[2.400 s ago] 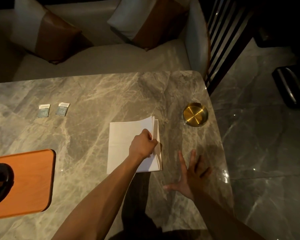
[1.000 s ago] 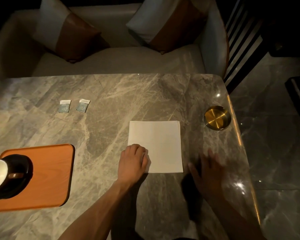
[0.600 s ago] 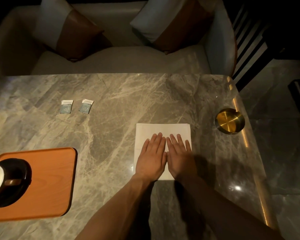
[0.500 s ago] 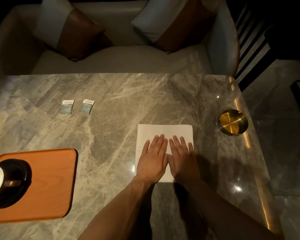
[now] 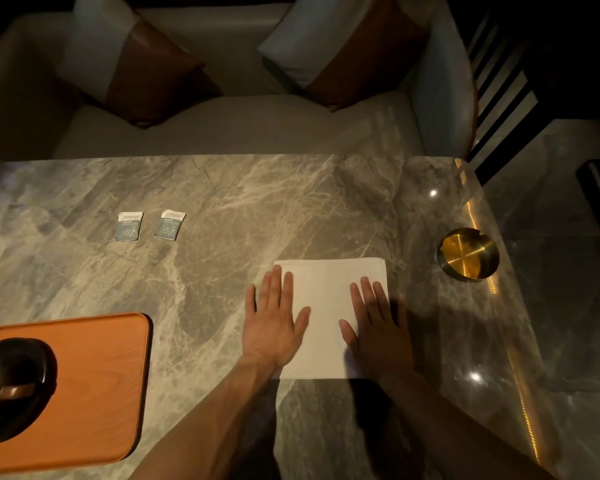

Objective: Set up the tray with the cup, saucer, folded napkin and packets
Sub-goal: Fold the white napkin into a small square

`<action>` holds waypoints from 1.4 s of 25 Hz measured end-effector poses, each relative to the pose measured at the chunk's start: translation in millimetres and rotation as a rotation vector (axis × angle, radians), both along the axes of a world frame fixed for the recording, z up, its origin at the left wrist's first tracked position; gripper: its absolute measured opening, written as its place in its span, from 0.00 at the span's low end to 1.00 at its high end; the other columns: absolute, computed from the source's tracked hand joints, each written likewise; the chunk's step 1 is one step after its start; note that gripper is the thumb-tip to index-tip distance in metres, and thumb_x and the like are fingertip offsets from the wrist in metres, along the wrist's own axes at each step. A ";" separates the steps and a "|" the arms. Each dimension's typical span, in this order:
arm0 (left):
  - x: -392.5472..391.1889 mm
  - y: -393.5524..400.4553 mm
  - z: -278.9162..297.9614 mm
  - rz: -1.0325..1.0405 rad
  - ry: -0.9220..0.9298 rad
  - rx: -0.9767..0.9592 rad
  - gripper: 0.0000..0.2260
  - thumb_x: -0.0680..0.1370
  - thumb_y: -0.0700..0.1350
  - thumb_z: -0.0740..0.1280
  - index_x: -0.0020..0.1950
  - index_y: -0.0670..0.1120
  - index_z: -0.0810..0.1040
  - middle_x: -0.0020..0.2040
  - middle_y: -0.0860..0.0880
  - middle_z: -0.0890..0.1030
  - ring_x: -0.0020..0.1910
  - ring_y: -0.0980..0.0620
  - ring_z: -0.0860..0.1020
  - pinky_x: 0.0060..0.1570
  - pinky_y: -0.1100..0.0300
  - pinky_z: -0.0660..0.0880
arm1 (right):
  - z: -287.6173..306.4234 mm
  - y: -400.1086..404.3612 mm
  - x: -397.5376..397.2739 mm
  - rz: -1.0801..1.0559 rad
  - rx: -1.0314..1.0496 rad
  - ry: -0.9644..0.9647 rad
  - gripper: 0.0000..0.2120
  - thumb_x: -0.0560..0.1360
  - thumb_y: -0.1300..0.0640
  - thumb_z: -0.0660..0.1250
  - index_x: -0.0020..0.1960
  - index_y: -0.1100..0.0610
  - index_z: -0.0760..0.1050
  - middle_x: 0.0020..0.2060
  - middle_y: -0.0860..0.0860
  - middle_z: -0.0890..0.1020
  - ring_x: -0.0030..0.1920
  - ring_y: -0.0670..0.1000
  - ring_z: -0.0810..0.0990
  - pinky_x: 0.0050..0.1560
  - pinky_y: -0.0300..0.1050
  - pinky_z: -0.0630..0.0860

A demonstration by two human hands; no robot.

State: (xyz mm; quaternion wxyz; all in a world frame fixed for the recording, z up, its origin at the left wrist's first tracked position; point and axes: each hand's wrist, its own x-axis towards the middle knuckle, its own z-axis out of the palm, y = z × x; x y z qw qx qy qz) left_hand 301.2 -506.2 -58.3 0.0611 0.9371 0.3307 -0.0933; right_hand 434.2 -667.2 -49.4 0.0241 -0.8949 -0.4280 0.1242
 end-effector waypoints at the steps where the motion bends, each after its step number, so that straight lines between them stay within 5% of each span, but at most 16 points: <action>1: 0.1 3.1 1.7 0.010 0.001 0.005 0.33 0.81 0.64 0.38 0.81 0.46 0.42 0.81 0.46 0.38 0.79 0.48 0.37 0.76 0.43 0.37 | 2.5 2.0 1.8 0.000 0.007 -0.004 0.35 0.79 0.35 0.39 0.80 0.52 0.54 0.79 0.53 0.56 0.79 0.58 0.54 0.76 0.65 0.49; 5: 17.8 6.0 8.8 -0.013 -0.103 -0.011 0.32 0.82 0.62 0.42 0.81 0.45 0.47 0.81 0.47 0.44 0.79 0.50 0.37 0.76 0.43 0.37 | 11.6 23.5 16.7 0.025 0.089 -0.050 0.32 0.80 0.39 0.49 0.76 0.57 0.63 0.75 0.57 0.67 0.76 0.60 0.63 0.74 0.66 0.58; 15: 22.9 21.9 -6.7 -0.080 -0.051 -0.038 0.32 0.82 0.63 0.39 0.80 0.46 0.41 0.81 0.47 0.38 0.78 0.50 0.35 0.77 0.47 0.40 | -17.0 24.1 47.0 -0.016 0.010 -0.050 0.36 0.80 0.34 0.41 0.80 0.55 0.49 0.80 0.55 0.53 0.79 0.57 0.51 0.77 0.61 0.48; 20: 0.9 34.0 6.3 0.022 -0.045 -0.024 0.32 0.82 0.61 0.39 0.80 0.44 0.41 0.81 0.46 0.40 0.79 0.48 0.37 0.77 0.44 0.42 | -1.8 21.7 37.8 -0.036 0.034 -0.039 0.37 0.79 0.33 0.42 0.80 0.55 0.49 0.80 0.55 0.52 0.79 0.59 0.50 0.76 0.66 0.47; 25: -32.1 -41.4 1.2 -0.144 -0.154 -0.099 0.29 0.84 0.58 0.48 0.81 0.44 0.51 0.81 0.45 0.48 0.80 0.47 0.46 0.77 0.45 0.44 | -8.4 -14.0 -20.0 0.000 0.080 0.016 0.38 0.79 0.33 0.47 0.80 0.54 0.50 0.80 0.55 0.51 0.80 0.58 0.48 0.76 0.65 0.50; 31: -31.7 -46.8 6.8 -0.101 -0.057 -0.093 0.30 0.83 0.60 0.47 0.81 0.46 0.49 0.81 0.45 0.45 0.80 0.47 0.42 0.76 0.43 0.42 | -2.5 -19.4 -21.9 0.001 0.020 0.031 0.35 0.79 0.34 0.44 0.80 0.53 0.53 0.79 0.54 0.53 0.79 0.58 0.51 0.76 0.64 0.52; 35: -20.4 -21.5 21.9 -0.170 -0.188 -0.086 0.21 0.81 0.55 0.56 0.72 0.48 0.69 0.72 0.45 0.70 0.70 0.43 0.69 0.71 0.42 0.55 | 15.1 -6.7 4.2 0.066 0.063 0.044 0.28 0.79 0.40 0.52 0.76 0.51 0.63 0.74 0.55 0.68 0.70 0.60 0.71 0.67 0.62 0.70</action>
